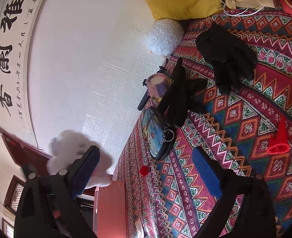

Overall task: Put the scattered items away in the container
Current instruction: 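Grasp the white plush bear with the left tool and lift it, then drop the white plush bear into the pink box with the left tool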

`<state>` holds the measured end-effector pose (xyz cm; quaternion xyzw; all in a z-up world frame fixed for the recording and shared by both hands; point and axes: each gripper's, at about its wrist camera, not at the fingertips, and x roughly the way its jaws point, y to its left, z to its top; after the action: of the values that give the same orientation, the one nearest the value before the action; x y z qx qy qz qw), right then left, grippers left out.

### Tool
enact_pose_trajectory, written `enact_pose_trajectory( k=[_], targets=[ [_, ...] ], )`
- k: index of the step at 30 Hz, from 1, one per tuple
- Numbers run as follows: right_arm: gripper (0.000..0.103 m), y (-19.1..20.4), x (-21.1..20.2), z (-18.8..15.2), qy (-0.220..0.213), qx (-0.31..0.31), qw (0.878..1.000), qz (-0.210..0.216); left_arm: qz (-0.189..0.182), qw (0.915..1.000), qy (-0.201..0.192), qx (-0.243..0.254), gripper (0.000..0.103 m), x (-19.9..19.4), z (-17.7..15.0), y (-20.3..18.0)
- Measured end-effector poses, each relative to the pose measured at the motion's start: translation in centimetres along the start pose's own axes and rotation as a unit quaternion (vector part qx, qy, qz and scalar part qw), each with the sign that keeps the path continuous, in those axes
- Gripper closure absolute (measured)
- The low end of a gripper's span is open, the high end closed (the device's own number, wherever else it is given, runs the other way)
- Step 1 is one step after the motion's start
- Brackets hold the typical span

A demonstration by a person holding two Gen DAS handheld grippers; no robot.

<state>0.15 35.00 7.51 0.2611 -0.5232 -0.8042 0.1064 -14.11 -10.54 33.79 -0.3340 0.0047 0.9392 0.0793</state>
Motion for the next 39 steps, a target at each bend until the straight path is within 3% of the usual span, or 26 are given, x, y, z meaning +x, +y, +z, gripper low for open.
enact_pose_trajectory(
  k=[2,5,8,9,10,12,13,14,15,16,17,18,19,20,22,23,25,27,29,32,36,39],
  targets=[
    [0.008,0.0,0.2,-0.3,0.004,0.001,1.000,-0.003,-0.015,0.9979,-0.024,-0.058,0.036,-4.6,0.6,4.4],
    [0.008,0.0,0.4,-0.7,0.007,-0.001,1.000,-0.011,-0.027,0.9882,-0.062,-0.137,0.035,-10.3,0.2,11.2],
    [0.008,0.1,0.4,-1.1,0.003,-0.006,1.000,-0.022,-0.058,0.9706,-0.099,-0.212,0.034,-14.1,-0.8,17.6],
    [0.008,0.2,0.4,-1.1,0.002,-0.008,1.000,-0.024,-0.082,0.9597,-0.112,-0.244,0.033,-14.7,-1.4,19.7],
    [0.008,0.3,0.4,-1.2,0.001,-0.010,1.000,-0.027,-0.114,0.9433,-0.127,-0.285,0.033,-14.9,-2.2,22.0],
    [0.008,0.5,0.6,-1.4,0.002,-0.017,0.999,-0.034,-0.173,0.9014,-0.153,-0.366,0.028,-14.2,-4.5,26.5],
    [0.008,0.5,0.8,-1.5,0.003,-0.020,0.999,-0.037,-0.188,0.8796,-0.162,-0.406,0.025,-13.2,-6.2,28.8],
    [0.008,0.5,1.0,-1.7,0.006,-0.021,0.999,-0.039,-0.186,0.8637,-0.164,-0.439,0.019,-12.1,-7.9,30.8],
    [0.008,0.5,1.3,-1.9,0.010,-0.021,0.999,-0.040,-0.161,0.8547,-0.154,-0.469,0.015,-10.7,-9.7,33.1],
    [0.008,0.5,1.6,-2.0,0.015,-0.021,0.999,-0.040,-0.107,0.8522,-0.128,-0.496,0.015,-9.0,-11.7,35.3],
    [0.008,0.5,1.9,-2.2,0.020,-0.022,0.999,-0.040,-0.028,0.8501,-0.093,-0.518,0.015,-7.5,-14.1,36.7],
    [0.008,0.5,2.2,-2.3,0.025,-0.024,0.999,-0.040,0.056,0.8437,-0.052,-0.531,0.015,-6.2,-16.4,37.9],
    [0.008,0.5,2.4,-2.3,0.028,-0.026,0.998,-0.040,0.116,0.8340,-0.015,-0.539,0.015,-5.4,-18.5,39.3],
    [0.008,0.6,2.5,-2.4,0.031,-0.027,0.998,-0.040,0.139,0.8259,0.007,-0.546,0.015,-5.1,-20.5,40.5],
    [0.008,0.7,2.8,-2.5,0.036,-0.030,0.998,-0.039,0.162,0.8202,0.033,-0.548,0.015,-5.4,-23.1,41.8],
    [0.008,0.8,2.8,-2.5,0.037,-0.031,0.998,-0.037,0.169,0.8236,0.038,-0.540,0.018,-5.9,-23.7,42.0],
    [0.008,0.9,2.8,-2.5,0.037,-0.035,0.998,-0.036,0.172,0.8389,0.035,-0.515,0.018,-7.3,-24.0,42.1],
    [0.008,0.8,2.7,-2.6,0.036,-0.032,0.998,-0.037,0.217,0.8503,0.049,-0.477,0.018,-8.8,-22.9,41.4],
    [0.008,0.5,2.5,-2.5,0.036,-0.021,0.999,-0.033,0.220,0.8707,0.043,-0.438,0.018,-9.6,-21.0,39.8],
    [0.008,0.1,1.7,-2.2,0.022,-0.010,0.999,-0.030,0.224,0.9061,0.030,-0.358,0.018,-9.6,-16.4,34.4],
    [0.008,-0.6,0.2,-1.4,-0.003,0.017,1.000,-0.023,0.169,0.9568,0.039,-0.234,0.013,-5.7,-10.6,23.7],
    [0.008,-1.5,-0.8,-0.7,-0.017,0.039,0.999,-0.018,0.092,0.9795,0.063,-0.167,0.012,-0.3,-7.2,13.8]
  ],
)
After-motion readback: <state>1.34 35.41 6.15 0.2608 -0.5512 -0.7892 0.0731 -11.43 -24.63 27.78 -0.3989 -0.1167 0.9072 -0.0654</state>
